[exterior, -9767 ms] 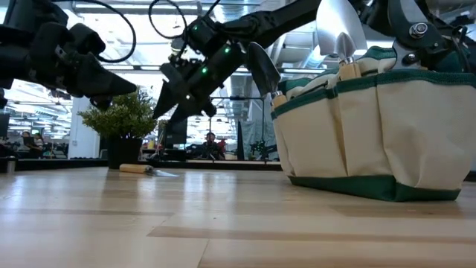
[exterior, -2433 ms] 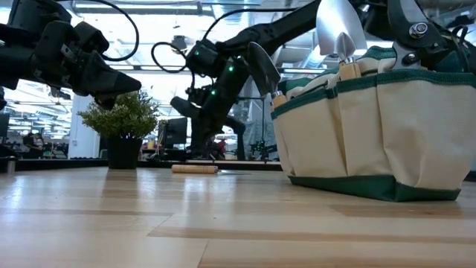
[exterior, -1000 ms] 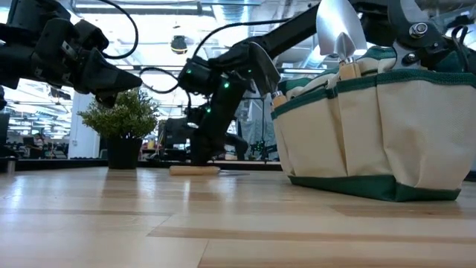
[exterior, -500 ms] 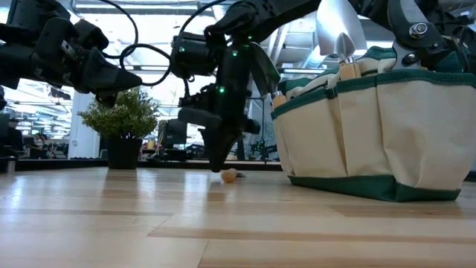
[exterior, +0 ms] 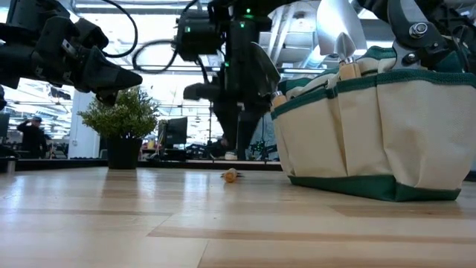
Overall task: Pick & Place Garden tools in Gardening bag
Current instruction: Put the brown trowel into the gardening bag
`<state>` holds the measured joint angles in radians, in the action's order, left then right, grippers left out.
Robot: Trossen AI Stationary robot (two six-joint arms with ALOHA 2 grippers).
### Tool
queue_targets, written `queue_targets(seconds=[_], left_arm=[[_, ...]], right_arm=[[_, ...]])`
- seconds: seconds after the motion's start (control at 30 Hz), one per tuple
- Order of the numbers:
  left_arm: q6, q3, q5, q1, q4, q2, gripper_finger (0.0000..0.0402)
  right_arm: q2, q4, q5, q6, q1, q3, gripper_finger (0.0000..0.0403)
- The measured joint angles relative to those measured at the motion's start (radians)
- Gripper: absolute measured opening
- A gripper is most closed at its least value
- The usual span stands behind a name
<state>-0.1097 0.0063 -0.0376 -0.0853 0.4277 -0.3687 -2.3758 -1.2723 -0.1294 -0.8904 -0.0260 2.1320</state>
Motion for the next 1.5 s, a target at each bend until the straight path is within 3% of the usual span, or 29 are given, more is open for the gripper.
queue_targets(seconds=[0.23, 0.37, 0.6, 0.87, 0.97, 1.13, 1.37, 1.5], left_arm=[[0.0, 0.0, 0.0, 0.0, 0.0, 0.0, 0.0017], [0.0, 0.0, 0.0, 0.0, 0.0, 0.0, 0.0017], [0.0, 0.0, 0.0, 0.0, 0.001, 0.0, 0.0017], [0.0, 0.0, 0.0, 0.0, 0.001, 0.0, 0.0017], [0.0, 0.0, 0.0, 0.0, 0.001, 0.0, 0.0017], [0.0, 0.0, 0.0, 0.0, 0.0, 0.0, 0.0017], [0.0, 0.0, 0.0, 0.0, 0.0, 0.0, 0.0017], [0.0, 0.0, 0.0, 0.0, 0.0, 0.0, 0.0017]], right_arm=[[-0.004, 0.135, 0.054, -0.06, -0.019, -0.072, 0.022], [-0.006, 0.154, 0.052, -0.073, -0.038, -0.075, 0.0243], [-0.031, 0.184, 0.064, -0.07, -0.035, -0.089, 0.0212], [-0.081, 0.164, 0.152, -0.042, -0.034, -0.084, 0.0177], [-0.087, 0.151, 0.154, -0.023, -0.034, -0.084, 0.0141], [-0.09, 0.132, 0.153, 0.019, -0.042, -0.086, 0.0047], [-0.083, 0.129, 0.162, 0.062, -0.052, -0.089, 0.0052], [-0.051, 0.144, 0.108, 0.097, -0.053, -0.096, 0.0052]])
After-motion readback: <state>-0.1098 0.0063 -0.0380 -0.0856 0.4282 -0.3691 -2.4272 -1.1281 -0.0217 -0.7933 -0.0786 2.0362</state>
